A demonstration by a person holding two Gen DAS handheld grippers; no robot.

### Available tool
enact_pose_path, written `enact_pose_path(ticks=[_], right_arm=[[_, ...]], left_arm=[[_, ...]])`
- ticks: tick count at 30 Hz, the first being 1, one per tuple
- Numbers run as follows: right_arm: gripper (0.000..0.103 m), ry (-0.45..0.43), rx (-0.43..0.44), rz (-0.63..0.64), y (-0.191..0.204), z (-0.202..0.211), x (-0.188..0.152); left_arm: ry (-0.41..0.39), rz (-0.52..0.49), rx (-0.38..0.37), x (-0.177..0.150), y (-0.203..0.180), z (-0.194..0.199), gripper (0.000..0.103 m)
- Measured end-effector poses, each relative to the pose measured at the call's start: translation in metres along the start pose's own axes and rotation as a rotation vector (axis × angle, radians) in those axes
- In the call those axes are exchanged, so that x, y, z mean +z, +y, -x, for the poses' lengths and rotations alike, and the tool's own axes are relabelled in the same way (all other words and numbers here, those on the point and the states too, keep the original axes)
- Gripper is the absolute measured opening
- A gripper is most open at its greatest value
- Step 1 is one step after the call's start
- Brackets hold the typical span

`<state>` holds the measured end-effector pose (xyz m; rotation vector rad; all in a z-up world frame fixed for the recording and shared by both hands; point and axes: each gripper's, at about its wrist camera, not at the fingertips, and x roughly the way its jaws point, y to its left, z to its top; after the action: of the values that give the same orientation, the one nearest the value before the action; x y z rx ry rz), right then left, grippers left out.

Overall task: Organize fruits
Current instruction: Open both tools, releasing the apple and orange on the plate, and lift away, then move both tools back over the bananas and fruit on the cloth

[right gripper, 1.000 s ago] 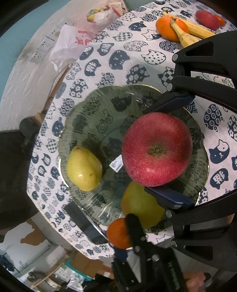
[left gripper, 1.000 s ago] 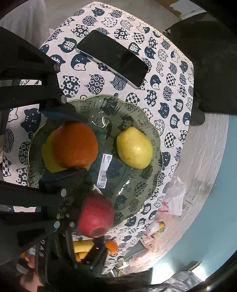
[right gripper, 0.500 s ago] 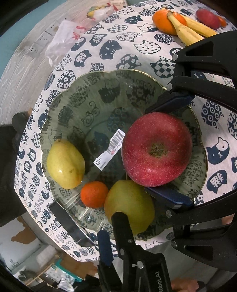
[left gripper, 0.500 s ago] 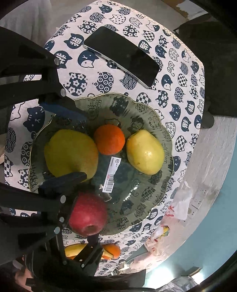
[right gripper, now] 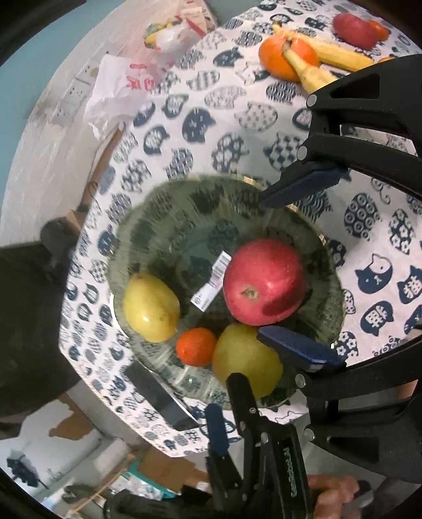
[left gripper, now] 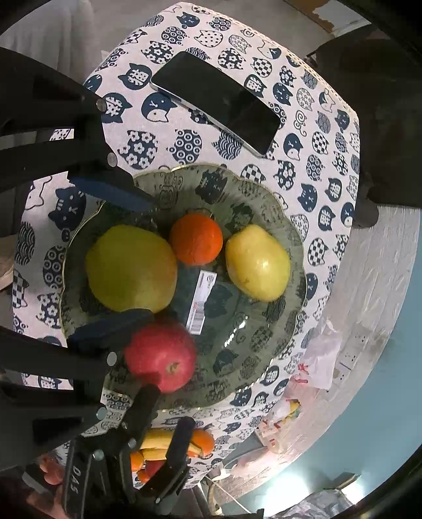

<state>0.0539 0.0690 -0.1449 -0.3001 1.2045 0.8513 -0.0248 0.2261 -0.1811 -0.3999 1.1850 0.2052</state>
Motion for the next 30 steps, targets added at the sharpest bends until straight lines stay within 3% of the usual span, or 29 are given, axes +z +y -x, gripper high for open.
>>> enact_pose_path(ticks=[12,15,18,30], right_arm=[[0.082,-0.074,-0.045,-0.028,-0.024,0.05,-0.02],[0.082,-0.094,-0.059,-0.038,-0.034,0.066,-0.028],[0.083,-0.111,-0.088,-0.05,-0.045,0.081,-0.037],[0.085,-0.131,-0.187,-0.152,-0.106,0.133,-0.083]], left_arm=[[-0.013,-0.075,-0.028,-0.005,-0.046,0.016,0.072],[-0.014,-0.108,-0.038,-0.006,-0.064,0.02,0.073],[-0.02,-0.136,-0.039,-0.006,-0.083,0.024,0.081],[-0.03,-0.291,-0.021,-0.009,-0.163,0.03,0.086]])
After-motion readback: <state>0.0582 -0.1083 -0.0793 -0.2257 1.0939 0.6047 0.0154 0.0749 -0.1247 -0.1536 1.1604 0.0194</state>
